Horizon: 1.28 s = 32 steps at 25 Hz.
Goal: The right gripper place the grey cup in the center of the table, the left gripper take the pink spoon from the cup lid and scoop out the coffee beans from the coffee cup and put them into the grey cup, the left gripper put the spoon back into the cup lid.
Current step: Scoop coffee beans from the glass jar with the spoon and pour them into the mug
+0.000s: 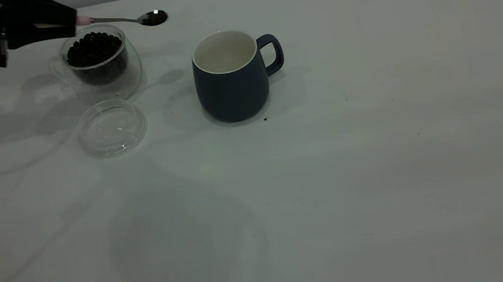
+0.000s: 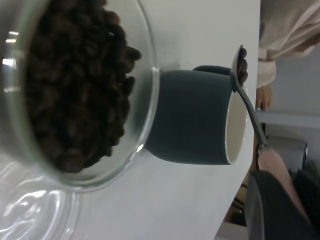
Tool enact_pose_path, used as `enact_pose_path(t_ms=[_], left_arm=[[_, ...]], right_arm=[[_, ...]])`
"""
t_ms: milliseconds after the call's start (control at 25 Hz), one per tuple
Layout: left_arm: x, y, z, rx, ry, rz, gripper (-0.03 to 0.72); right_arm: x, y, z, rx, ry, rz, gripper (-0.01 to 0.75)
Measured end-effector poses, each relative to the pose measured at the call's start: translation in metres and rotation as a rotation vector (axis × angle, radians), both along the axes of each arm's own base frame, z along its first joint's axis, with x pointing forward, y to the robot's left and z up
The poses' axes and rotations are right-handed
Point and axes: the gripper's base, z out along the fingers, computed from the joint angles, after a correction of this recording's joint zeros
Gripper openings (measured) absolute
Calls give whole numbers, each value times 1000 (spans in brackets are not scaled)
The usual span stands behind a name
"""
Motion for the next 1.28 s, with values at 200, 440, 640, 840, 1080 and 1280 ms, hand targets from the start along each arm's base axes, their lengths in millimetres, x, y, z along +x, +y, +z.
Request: enact_pose_path(t_ms=[200, 440, 640, 840, 1080, 1280], left_arm=[[0, -21, 0, -3, 0, -42, 126], [-2, -44, 0, -4, -2, -93, 126], [-5, -61, 0, 5, -27, -149, 126], [-7, -69, -1, 18, -70, -200, 126], [-9, -69, -3, 46, -131, -263, 126], [-14, -75, -7, 85, -213, -366, 126]], right_arm=[[0, 0, 0, 0, 0, 0, 372], [0, 0, 0, 0, 0, 0, 372], [0, 0, 0, -1, 0, 0, 372], [0, 0, 0, -1, 0, 0, 372], [0, 0, 0, 0, 0, 0, 372], [0, 0, 0, 0, 0, 0, 372]])
